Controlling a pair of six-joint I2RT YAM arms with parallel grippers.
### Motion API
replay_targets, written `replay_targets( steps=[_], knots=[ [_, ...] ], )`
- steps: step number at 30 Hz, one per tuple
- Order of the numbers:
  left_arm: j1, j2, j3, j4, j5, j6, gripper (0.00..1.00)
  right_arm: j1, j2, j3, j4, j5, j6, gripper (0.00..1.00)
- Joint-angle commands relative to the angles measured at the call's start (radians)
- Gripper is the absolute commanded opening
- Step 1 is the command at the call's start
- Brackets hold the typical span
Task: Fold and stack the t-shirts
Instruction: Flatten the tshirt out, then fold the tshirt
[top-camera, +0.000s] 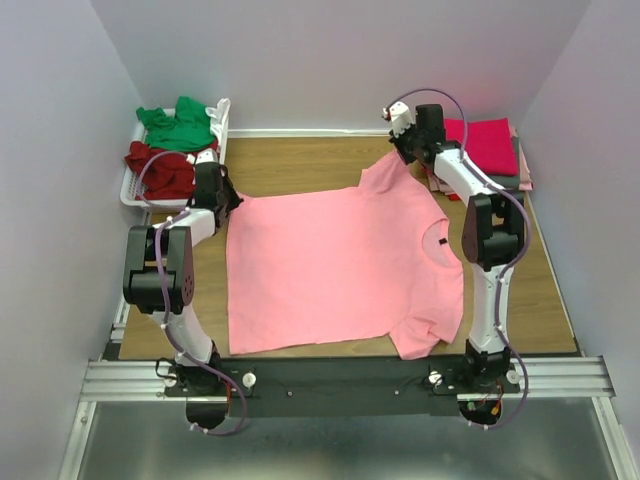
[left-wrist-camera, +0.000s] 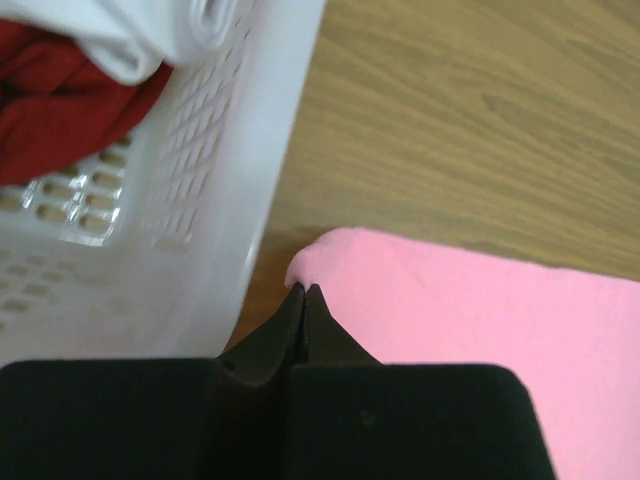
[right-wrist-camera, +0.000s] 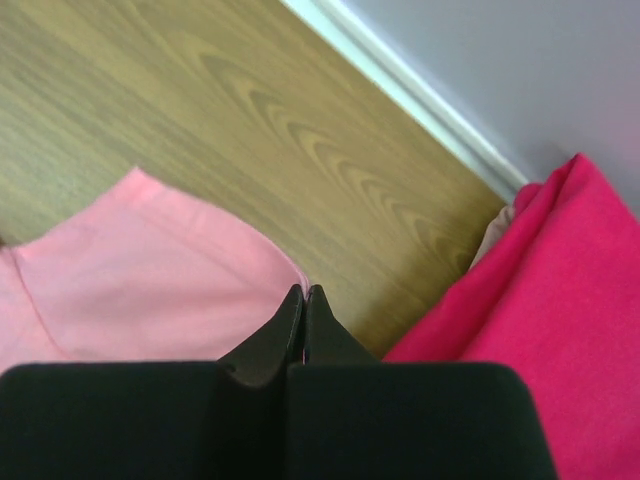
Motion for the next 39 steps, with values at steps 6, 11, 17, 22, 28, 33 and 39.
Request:
replay_targets(
  steps=[6,11,17,22,28,33,39],
  knots=[
    [0.005,0.098,0.138,0.022,-0.015,0.069,0.00,0.000,0.046,0.137,0.063,0.051,0.059,0.01],
    [0.005,0.090,0.148,0.009,-0.009,0.078,0.00,0.000,0.037,0.125,0.063,0.045,0.070,0.00],
    [0.005,0.067,0.122,0.010,-0.004,0.086,0.00,-0.013,-0.001,0.061,0.062,0.002,0.090,0.01],
    [0.005,0.021,0.086,0.024,-0.007,0.098,0.00,-0.029,-0.050,-0.014,0.063,-0.041,0.104,0.00],
    [0.005,-0.014,0.085,0.016,-0.006,0.121,0.00,-0.052,-0.136,-0.109,0.065,-0.113,0.137,0.00],
    [0.005,-0.004,0.085,0.004,-0.006,0.126,0.00,-0.067,-0.216,-0.192,0.065,-0.181,0.160,0.00],
    [0.005,-0.020,0.071,0.002,-0.003,0.126,0.00,-0.073,-0.327,-0.297,0.069,-0.220,0.165,0.00]
  ],
)
